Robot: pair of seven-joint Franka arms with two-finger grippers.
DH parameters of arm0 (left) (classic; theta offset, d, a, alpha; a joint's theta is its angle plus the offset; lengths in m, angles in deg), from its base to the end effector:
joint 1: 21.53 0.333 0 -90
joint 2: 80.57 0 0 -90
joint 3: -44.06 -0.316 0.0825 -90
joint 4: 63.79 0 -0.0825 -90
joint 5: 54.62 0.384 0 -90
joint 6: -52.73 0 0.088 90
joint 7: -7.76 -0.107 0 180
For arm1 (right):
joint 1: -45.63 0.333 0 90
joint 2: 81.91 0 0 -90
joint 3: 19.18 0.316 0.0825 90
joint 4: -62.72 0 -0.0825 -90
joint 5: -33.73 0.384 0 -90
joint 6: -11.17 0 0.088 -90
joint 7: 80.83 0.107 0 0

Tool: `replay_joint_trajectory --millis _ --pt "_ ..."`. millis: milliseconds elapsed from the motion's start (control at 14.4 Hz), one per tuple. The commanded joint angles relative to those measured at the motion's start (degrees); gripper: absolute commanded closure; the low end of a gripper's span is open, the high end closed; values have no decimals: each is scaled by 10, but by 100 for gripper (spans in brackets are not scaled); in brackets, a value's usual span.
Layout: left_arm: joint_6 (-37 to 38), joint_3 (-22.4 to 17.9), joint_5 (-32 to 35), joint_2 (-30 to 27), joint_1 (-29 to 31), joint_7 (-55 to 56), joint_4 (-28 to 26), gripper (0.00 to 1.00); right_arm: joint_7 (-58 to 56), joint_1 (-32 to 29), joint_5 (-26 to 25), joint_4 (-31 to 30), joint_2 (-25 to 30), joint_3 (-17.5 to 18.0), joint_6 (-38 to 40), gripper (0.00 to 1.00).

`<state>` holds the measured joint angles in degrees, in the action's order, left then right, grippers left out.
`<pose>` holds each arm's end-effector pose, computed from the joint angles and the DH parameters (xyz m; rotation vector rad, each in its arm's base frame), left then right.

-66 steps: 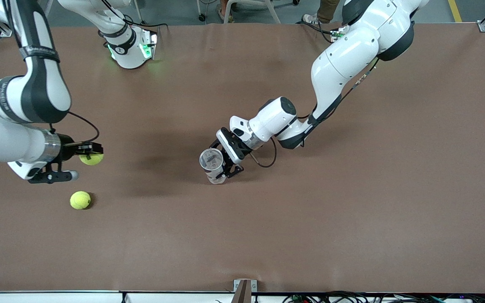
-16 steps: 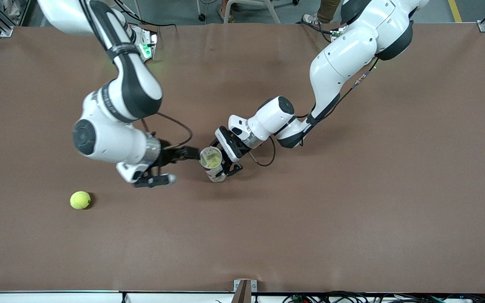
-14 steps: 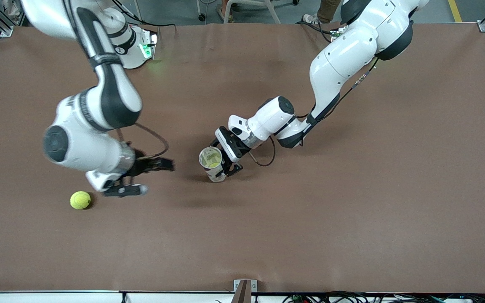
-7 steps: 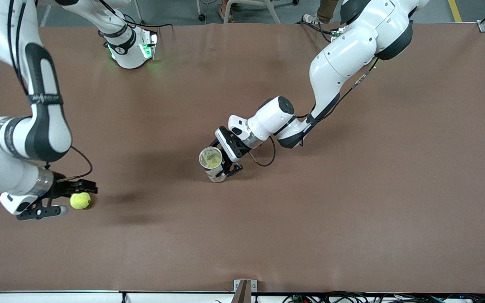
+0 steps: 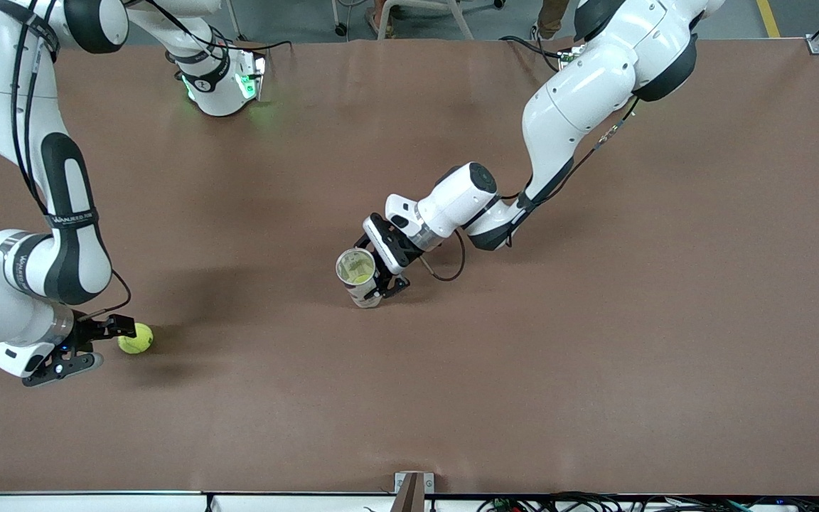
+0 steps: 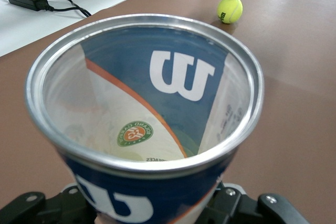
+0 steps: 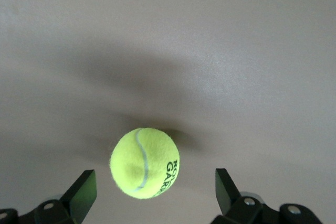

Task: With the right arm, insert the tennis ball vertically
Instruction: 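Move the right gripper to the second yellow ball and grasp it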

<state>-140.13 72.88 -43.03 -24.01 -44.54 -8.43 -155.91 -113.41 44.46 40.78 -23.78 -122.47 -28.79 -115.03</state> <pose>0.5050 -0.5276 0.2031 2.1315 -1.1789 1.0106 0.7029 -0.1098 0.2507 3.0869 0.5409 -0.0113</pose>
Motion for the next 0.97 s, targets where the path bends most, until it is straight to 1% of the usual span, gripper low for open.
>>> replay_joint_trajectory --millis 0,763,901 --pt "17 -20 1 7 -9 -4 -10 25 -6 -8 -9 10 -13 10 -4 0" --pt "17 -21 1 6 -4 -6 -13 25 -9 -9 -4 9 -35 13 0 0" --pt "17 -24 1 6 -5 -8 -17 25 -13 -9 -5 8 -39 13 -1 2"
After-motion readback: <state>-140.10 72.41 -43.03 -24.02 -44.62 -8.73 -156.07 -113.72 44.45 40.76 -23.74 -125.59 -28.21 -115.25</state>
